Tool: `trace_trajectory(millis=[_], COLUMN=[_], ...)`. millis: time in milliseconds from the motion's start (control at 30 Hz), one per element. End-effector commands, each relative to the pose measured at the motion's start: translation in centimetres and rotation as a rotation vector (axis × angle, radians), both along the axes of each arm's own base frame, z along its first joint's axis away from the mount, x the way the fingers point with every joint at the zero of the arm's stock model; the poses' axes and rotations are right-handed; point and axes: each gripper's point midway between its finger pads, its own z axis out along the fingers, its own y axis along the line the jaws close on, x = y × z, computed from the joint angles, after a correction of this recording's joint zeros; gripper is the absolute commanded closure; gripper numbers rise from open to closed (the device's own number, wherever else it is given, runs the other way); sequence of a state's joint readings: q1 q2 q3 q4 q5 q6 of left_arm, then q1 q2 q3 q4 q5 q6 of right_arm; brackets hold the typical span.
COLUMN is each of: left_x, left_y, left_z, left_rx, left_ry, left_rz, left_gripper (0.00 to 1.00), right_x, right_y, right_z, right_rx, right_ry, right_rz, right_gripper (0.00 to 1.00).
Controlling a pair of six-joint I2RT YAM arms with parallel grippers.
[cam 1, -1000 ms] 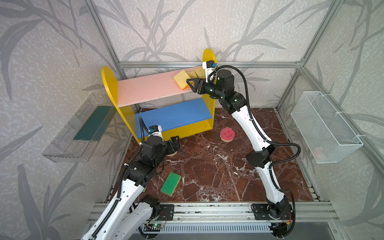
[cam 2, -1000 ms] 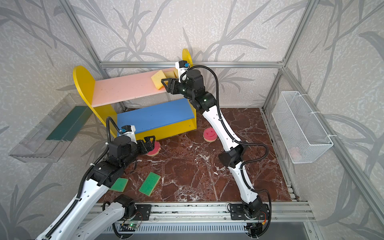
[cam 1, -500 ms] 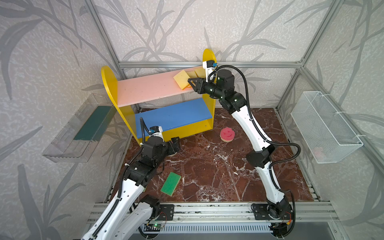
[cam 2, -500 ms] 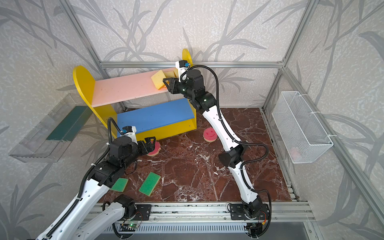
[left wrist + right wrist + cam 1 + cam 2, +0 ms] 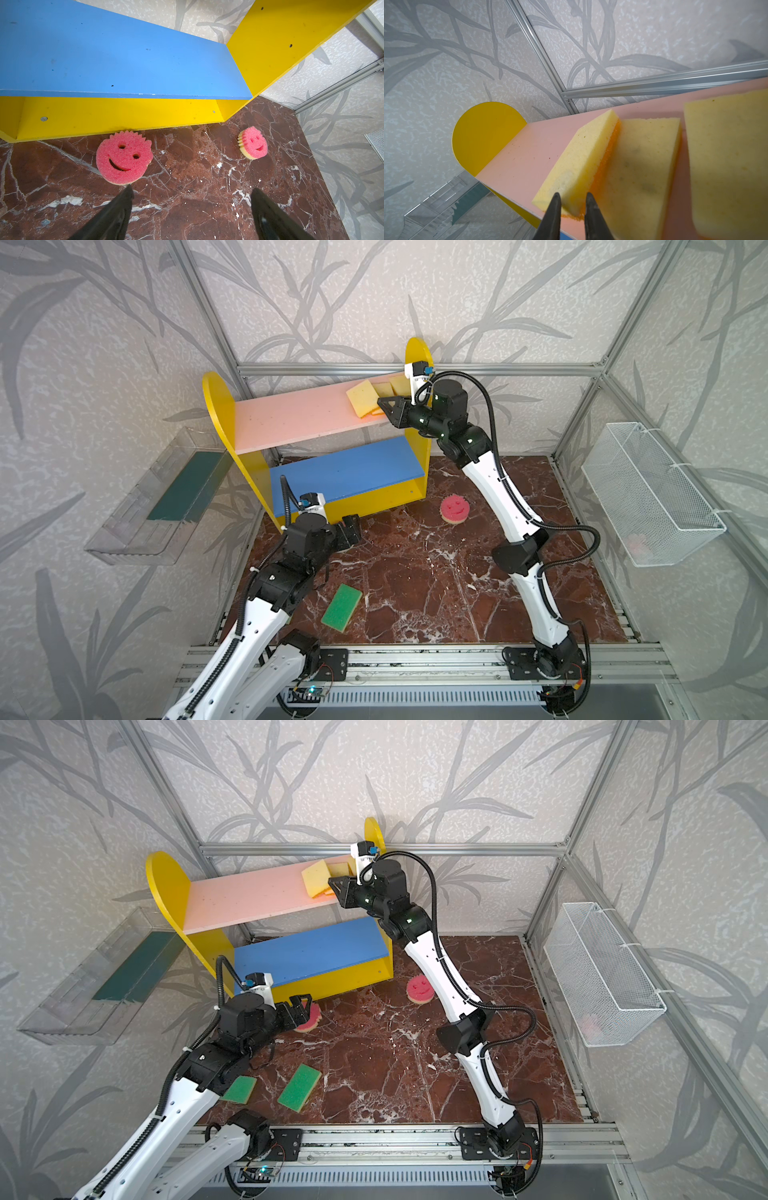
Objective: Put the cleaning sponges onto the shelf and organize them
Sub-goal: 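Nudge the sponge's edge with the right gripper while the left hovers over smiley sponges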
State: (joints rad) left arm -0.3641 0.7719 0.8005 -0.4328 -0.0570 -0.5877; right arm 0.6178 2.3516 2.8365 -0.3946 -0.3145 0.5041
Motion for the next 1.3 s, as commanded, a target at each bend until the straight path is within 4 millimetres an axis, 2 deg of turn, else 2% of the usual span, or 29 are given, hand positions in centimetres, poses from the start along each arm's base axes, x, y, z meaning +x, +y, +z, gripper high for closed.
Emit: trace_trajectory(millis=[0,367,633,900,1067,1267], left_x=[-0.1,-0.1,-0.1,0.1,0.4,0.6], left_y=[0.1,0.2,0.1,0.3,0.0,0.2], left_z=[0.0,-0.1,0.0,1.7,2.6,3.9], left_rx=[-0.012,-0.009,-0.008,-0.003,-0.006,-0.001], left_ry=[-0.009,-0.007,-0.008,-0.041,-0.047,-0.074], left_rz=[0.005,0.006,0.006,0.010,0.003,0.009], left_gripper=[0.10,0.10,0.10,0.10,0.10,0.10], right_x=[0.2,0.1,-0.5,-1.7,-2.7,-4.7], right_y=[-0.1,-0.1,-0.2,-0.5,-0.7,0.0], right_z=[0.9,1.2,1.8,2.0,2.9,4.6], right_rx=[0.021,0.026,0.028,-0.010,-0.012,0.014], right_ry=[-0.040,-0.049,-0.057,-0.052,-0.074,-0.135], right_rz=[-0.003,0.004,0.019,0.043,0.070,0.174], right_gripper=[0.83,1.00,1.00,1.00,1.00,1.00])
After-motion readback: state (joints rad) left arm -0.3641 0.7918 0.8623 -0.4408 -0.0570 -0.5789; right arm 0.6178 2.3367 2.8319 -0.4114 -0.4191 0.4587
